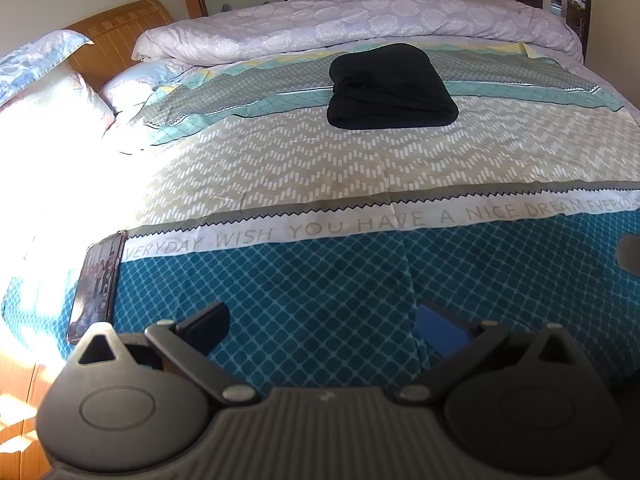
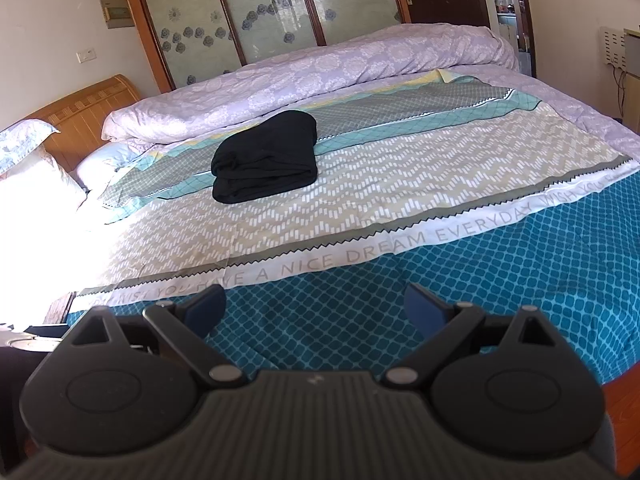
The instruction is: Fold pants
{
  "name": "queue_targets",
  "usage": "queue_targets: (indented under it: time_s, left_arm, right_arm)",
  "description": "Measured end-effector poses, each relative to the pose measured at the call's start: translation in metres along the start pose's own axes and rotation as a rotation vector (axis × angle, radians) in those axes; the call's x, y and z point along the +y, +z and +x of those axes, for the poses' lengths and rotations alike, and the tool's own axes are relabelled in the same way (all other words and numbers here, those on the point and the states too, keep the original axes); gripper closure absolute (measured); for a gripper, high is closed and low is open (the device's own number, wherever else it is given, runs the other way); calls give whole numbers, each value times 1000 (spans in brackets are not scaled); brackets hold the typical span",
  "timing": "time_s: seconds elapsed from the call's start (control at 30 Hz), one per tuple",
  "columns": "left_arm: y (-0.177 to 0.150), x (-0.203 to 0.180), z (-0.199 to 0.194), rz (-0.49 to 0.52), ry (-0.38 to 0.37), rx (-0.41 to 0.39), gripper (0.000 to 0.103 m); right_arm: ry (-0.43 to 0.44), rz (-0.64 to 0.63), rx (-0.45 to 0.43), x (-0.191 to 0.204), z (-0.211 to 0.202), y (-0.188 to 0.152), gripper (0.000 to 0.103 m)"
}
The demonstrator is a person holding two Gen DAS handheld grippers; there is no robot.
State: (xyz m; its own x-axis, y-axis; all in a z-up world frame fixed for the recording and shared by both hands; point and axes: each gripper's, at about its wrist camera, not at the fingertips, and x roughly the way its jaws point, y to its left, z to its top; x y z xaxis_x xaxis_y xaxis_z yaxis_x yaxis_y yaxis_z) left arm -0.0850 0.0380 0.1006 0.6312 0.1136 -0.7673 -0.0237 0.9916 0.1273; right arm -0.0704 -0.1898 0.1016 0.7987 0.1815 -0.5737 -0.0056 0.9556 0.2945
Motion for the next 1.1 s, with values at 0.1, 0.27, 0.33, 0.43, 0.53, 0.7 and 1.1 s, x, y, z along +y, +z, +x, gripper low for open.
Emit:
queue_targets:
  time_s: [0.1,0.27,0.33,0.43,0.53,0.7,1.1]
  left_arm:
    - [1,0,-2,-8,-2,-9,0]
    - [2,2,-5,-19,-1,-31,0]
    - [2,3,-6,-22,-2,-34,0]
    - [2,4,-6,-21,-2,-35,0]
    - [1,2,-5,-15,2,-37,0]
    - [0,2,-3,-22,4,-14,0]
    - [0,2,-5,-21,5,-17,0]
  right_arm:
    - [0,0,-5,0,-1,0,6]
    - [-1,1,-5,1,-1,0,6]
    - [-2,1,-5,1,-1,0,6]
    - [-2,0,-6,1,-1,-1,6]
    - [-2,1,-6,1,-1,-1,6]
    - [-2,0,-5,1,-1,-1,6]
    - [-1,-1,-3,1,0,-2,6]
